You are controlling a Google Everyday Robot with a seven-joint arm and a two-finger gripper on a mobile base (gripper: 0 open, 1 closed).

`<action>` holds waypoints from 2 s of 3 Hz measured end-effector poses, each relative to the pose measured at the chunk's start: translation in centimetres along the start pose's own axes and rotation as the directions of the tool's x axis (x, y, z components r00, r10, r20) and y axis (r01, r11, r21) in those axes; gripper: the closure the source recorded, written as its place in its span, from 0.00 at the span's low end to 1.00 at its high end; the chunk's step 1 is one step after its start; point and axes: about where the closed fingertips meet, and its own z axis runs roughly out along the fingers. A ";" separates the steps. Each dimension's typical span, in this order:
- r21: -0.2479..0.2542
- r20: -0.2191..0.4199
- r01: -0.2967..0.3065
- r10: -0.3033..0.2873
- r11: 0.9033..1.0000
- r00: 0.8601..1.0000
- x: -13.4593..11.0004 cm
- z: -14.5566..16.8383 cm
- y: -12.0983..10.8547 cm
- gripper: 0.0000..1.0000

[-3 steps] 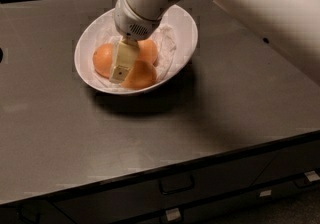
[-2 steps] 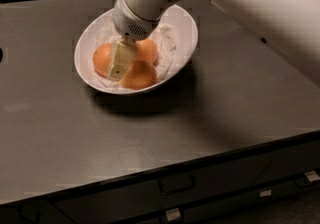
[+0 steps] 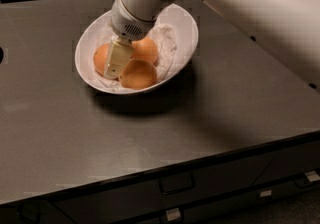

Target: Pick orange from white bowl

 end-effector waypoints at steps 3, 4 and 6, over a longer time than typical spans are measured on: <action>-0.028 0.002 -0.030 0.030 0.999 1.000 0.0 2.1 -1.1 0.27; -0.036 -0.009 -0.045 0.045 0.998 0.999 0.5 2.5 -1.1 0.27; -0.060 -0.041 -0.063 0.061 0.996 0.997 1.2 3.8 -0.9 0.30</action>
Offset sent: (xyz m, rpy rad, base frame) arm 0.0230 0.0116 -0.0176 0.0069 0.0503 -0.0156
